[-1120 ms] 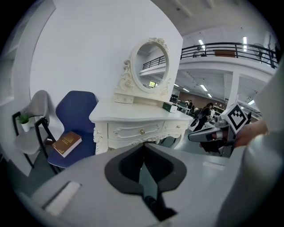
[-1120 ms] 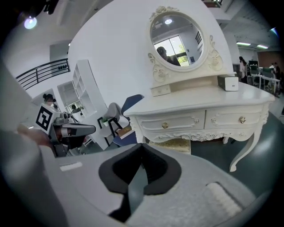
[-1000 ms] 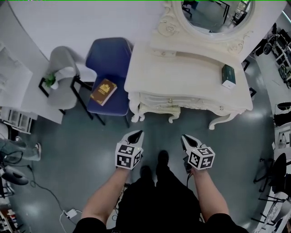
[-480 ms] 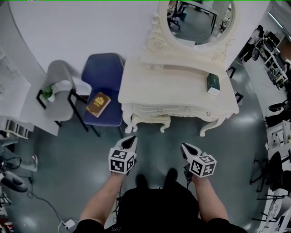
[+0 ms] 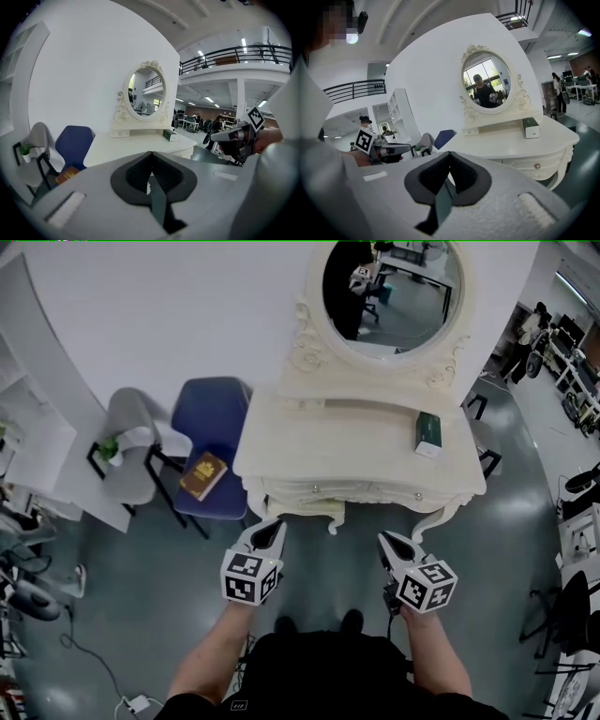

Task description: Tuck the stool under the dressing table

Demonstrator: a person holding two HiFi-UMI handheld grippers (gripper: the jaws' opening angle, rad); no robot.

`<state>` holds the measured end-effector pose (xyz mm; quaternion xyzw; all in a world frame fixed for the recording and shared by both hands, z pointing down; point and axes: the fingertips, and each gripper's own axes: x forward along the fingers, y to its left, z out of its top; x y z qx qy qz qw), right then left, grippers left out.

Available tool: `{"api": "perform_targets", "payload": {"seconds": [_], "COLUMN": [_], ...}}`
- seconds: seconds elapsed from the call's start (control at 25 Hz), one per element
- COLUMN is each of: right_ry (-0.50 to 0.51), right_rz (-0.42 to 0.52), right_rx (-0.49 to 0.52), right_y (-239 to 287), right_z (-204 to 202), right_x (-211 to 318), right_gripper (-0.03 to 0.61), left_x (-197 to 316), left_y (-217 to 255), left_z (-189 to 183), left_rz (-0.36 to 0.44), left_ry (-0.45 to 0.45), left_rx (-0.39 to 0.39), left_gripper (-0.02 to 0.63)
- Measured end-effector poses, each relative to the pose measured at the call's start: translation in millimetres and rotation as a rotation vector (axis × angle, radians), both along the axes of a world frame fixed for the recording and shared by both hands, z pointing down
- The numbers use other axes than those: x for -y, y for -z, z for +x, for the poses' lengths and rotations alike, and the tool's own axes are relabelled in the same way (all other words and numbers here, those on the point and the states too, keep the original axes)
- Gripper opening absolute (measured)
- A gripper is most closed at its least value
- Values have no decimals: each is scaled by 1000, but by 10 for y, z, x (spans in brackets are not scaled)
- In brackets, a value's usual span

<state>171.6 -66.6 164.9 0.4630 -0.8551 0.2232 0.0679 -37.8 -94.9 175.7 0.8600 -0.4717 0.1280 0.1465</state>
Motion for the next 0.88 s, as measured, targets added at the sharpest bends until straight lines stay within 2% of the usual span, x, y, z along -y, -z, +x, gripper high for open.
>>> {"api": "perform_targets", "payload": {"seconds": [0.4, 0.6, 0.76, 0.88], "right_ry": [101, 151, 148, 123], "right_rz": [95, 122, 161, 192], "right_rx": [71, 53, 48, 50], "right_y": [482, 601, 753, 907], "right_z": [745, 1019, 1097, 1117], "right_x": [97, 95, 125, 183], "right_gripper": [2, 2, 2, 2], "left_x": [21, -10, -7, 38], "left_y": [527, 705, 870, 977], "left_z": [757, 1074, 1206, 1226], "left_rz": [84, 117, 142, 159], "left_ry": [59, 97, 93, 74], "left_rx": [11, -8, -37, -28], "left_gripper": [17, 17, 17, 17]}}
